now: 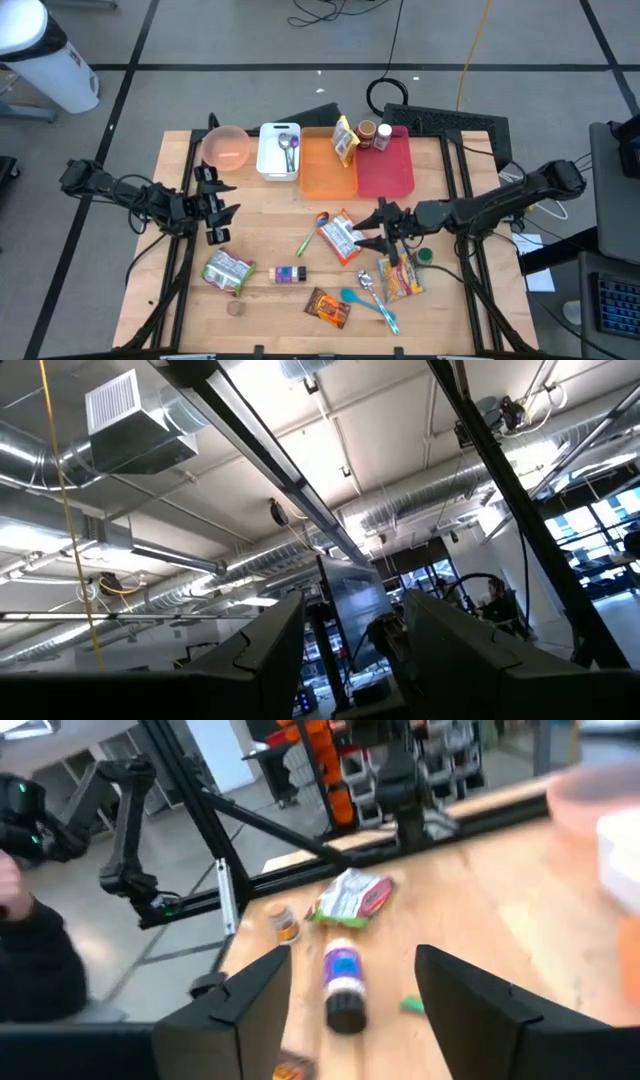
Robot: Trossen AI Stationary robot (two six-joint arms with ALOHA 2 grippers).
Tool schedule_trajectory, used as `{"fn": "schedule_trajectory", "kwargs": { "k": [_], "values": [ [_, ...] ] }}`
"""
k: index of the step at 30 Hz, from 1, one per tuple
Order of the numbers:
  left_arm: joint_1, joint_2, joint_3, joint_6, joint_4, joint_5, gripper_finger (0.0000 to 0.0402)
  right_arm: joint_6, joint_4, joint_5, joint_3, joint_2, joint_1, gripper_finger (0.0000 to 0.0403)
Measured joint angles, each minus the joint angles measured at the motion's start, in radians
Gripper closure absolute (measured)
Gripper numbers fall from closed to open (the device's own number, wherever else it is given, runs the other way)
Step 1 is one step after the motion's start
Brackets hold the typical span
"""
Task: Pick & Place Food Item
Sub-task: Put the green seasoning bottle into the red bin
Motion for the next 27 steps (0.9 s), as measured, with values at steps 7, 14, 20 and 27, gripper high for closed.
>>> {"fn": "schedule_trajectory", "kwargs": {
  "k": [7, 14, 20, 27],
  "values": [
    [0.001, 0.007, 0.0, -0.011, 0.001, 0.0, 0.022, 0.15, -0.106, -0.075, 0.0, -0.099, 0.0, 0.0162],
    [0.053, 0.038, 0.0, -0.027, 0.002, 0.007, 0.022, 0.067, -0.18, -0.104, 0.0, -0.215, 0.0, 0.0161],
    [0.134, 0.099, 0.0, -0.086, -0.001, 0.008, 0.022, -0.069, -0.393, -0.103, 0.007, -0.284, -0.001, 0.0163],
    [0.243, 0.198, 0.011, -0.25, 0.033, 0.009, 0.022, -0.21, -0.987, -0.029, 0.153, -0.257, -0.001, 0.0165]
  ]
}}
